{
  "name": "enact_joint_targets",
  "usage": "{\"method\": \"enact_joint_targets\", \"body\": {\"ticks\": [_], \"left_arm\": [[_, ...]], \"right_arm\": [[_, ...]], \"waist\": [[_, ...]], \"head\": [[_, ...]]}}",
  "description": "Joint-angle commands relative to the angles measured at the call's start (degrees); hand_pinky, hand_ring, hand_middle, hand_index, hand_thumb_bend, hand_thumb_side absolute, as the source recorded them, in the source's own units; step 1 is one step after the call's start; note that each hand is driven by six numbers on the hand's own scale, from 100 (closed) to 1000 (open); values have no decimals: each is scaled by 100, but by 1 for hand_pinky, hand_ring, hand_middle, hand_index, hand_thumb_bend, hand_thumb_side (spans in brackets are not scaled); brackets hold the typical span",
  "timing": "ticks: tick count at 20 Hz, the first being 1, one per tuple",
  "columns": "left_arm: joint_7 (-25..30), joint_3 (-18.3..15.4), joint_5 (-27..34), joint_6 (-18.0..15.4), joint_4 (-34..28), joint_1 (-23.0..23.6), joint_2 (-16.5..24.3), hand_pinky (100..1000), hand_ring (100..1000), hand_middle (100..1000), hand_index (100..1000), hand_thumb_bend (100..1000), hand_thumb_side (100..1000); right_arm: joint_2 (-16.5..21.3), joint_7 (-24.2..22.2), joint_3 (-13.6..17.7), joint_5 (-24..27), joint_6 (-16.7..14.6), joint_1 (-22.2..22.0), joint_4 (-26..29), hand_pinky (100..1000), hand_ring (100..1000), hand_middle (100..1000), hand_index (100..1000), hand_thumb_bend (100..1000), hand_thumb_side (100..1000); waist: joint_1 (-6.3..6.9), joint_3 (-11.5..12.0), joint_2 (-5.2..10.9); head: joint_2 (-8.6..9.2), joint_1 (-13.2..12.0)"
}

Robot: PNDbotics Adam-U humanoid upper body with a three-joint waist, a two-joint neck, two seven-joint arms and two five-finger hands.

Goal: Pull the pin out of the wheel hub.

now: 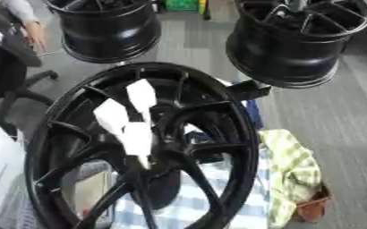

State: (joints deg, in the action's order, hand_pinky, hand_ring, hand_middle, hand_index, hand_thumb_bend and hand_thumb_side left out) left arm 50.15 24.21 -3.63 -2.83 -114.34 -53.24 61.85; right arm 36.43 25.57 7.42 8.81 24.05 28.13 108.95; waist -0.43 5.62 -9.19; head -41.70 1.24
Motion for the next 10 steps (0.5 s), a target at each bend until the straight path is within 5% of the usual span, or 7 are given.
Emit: {"method": "enact_joint_targets", "body": {"ticks": [1, 10], "left_arm": [[72, 132, -27, 320, -20, -300, -181, 823, 800, 722, 874, 318, 537], [181, 692, 249, 578, 765, -985, -1053, 811, 789, 710, 883, 324, 539]], "right_arm": [[82, -14, 40, 56, -13, 53, 28, 772, 596, 574, 725, 297, 351], [13, 9, 58, 87, -31, 58, 37, 772, 595, 573, 724, 294, 352]], "waist": [[6, 1, 99], [-6, -36, 91]], "head": [[53, -10], [63, -18]]}}
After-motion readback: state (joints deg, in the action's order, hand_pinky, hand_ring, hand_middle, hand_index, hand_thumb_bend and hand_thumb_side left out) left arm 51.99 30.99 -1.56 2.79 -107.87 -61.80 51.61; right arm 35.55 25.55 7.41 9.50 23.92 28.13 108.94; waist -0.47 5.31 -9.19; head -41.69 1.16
